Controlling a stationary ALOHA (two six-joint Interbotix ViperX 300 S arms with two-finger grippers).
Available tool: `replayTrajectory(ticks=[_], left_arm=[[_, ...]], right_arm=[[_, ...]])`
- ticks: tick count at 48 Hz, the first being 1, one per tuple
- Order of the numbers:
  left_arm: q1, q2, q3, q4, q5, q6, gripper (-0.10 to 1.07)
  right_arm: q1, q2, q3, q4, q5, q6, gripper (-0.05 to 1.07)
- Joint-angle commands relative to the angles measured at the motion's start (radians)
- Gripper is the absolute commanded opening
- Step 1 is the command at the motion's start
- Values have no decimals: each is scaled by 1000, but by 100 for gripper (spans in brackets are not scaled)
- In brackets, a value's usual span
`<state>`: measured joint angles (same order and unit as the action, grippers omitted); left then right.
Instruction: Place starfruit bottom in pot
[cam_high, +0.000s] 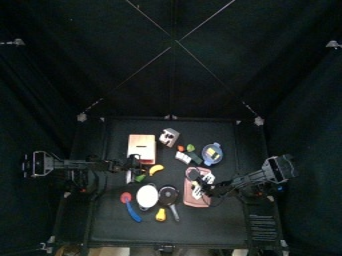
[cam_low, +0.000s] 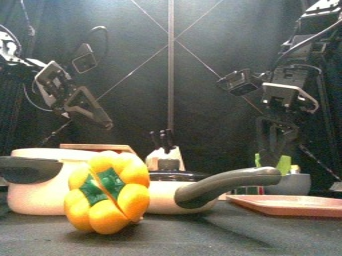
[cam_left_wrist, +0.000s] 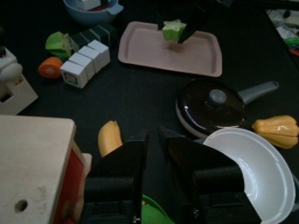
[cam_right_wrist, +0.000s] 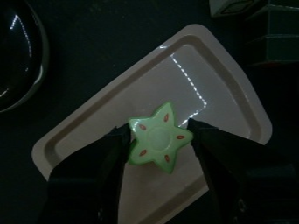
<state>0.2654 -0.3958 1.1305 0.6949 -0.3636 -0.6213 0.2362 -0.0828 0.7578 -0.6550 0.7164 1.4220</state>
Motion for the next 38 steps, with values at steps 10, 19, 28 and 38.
replayTrajectory(ticks=[10, 19, 28, 38], left_arm=[[9, -18, -8, -6, 35, 0, 63], [21, -21, -5, -32, 48, 2, 63], [28, -21, -5, -34, 48, 0, 63], [41, -21, -5, -44, 48, 0, 63]], right_arm=[[-2, -34, -67, -29, -5, -2, 82], [-2, -32, -140, -77, -15, -2, 82], [0, -9, -216, -115, -63, 0, 82], [5, 61, -293, -166, -175, 0, 82]])
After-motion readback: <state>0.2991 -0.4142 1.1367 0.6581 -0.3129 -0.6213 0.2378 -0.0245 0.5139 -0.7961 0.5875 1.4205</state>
